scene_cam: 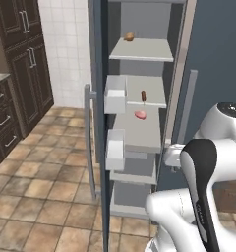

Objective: Store the hot dog in the freezer for long-term storage. Close the freezer door after placing the cooked food.

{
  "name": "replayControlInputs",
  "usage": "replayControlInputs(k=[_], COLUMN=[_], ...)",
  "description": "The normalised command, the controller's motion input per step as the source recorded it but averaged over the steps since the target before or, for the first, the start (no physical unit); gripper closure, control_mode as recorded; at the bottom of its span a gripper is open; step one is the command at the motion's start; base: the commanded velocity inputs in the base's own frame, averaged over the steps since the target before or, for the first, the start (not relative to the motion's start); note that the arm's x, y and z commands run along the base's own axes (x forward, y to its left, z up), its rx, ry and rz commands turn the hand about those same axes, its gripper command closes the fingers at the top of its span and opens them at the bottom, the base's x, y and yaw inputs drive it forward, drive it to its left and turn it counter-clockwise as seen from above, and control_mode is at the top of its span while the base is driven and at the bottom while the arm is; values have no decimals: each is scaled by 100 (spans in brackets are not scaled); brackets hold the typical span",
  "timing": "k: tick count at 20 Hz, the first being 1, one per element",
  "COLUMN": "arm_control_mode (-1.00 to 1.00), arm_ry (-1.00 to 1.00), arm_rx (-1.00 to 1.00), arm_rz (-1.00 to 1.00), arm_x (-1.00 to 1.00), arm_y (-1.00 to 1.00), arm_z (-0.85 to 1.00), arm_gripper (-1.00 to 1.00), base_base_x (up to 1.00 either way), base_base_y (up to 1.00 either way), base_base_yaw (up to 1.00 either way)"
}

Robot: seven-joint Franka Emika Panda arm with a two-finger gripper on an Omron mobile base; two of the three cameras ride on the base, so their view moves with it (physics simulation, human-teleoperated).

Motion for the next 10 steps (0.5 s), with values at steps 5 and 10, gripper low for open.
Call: replayControlInputs(k=[5,10], arm_control_mode=[100,100], arm_ry=[0,0], arm_rx=[0,0], arm_rz=[0,0], arm_x=[0,0], arm_y=[0,0], arm_z=[0,0], arm_gripper=[-100,-100], base_base_x=[-27,-13], base_base_y=[18,35], base_base_yaw=[-21,-14])
